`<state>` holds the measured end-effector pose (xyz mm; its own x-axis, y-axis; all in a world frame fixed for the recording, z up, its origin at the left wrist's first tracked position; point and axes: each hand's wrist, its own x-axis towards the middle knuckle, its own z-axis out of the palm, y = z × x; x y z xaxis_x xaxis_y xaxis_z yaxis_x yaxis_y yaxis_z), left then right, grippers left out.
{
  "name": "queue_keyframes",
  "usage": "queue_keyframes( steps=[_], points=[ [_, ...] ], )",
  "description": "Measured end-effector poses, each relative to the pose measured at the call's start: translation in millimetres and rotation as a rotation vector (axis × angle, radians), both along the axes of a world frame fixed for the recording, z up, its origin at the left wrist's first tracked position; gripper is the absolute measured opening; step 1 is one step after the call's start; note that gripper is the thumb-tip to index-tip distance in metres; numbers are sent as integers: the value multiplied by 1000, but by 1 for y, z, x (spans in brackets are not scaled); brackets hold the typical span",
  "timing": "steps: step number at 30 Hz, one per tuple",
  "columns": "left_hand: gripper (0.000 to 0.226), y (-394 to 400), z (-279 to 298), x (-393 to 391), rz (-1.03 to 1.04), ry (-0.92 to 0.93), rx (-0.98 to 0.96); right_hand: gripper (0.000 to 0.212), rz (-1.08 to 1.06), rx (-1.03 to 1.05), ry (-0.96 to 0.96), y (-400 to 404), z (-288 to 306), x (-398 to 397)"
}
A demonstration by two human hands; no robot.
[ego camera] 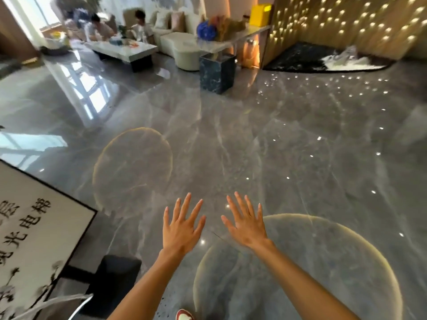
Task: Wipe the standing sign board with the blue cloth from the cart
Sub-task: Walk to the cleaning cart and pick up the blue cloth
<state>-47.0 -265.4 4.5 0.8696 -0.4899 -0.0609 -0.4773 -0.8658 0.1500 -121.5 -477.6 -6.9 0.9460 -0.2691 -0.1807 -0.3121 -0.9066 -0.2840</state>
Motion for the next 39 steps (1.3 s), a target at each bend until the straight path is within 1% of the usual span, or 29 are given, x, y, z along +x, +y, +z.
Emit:
queue_keyframes(
  steps=[4,7,15,18,22,28,31,35,39],
  points=[
    [66,-58,13,-35,-110,5,-11,72,-115,2,-8,-49,4,-53],
    [63,-103,20,-64,-200,13,-10,72,-206,6,-20,-84,7,-100],
    [58,-210,15,-145,-435,7,-29,71,-468,2,-30,-155,9,-228],
    [59,-246,14,-177,-551,9,-41,71,-584,6,-33,-170,14,-275],
    [67,-289,16,-217,-696,13,-54,70,-743,11,-28,-184,22,-332],
    [68,-355,19,-269,-910,19,-38,69,-990,6,-33,-200,27,-404],
    [61,-386,21,-292,-1008,34,-76,69,-1100,-2,-29,-210,24,-432],
    [68,-429,22,-320,-1139,9,-73,69,-1263,-38,-37,-225,21,-464],
    [65,-472,24,-349,-1263,29,-130,71,-1409,-55,-31,-234,20,-490]
  ],
)
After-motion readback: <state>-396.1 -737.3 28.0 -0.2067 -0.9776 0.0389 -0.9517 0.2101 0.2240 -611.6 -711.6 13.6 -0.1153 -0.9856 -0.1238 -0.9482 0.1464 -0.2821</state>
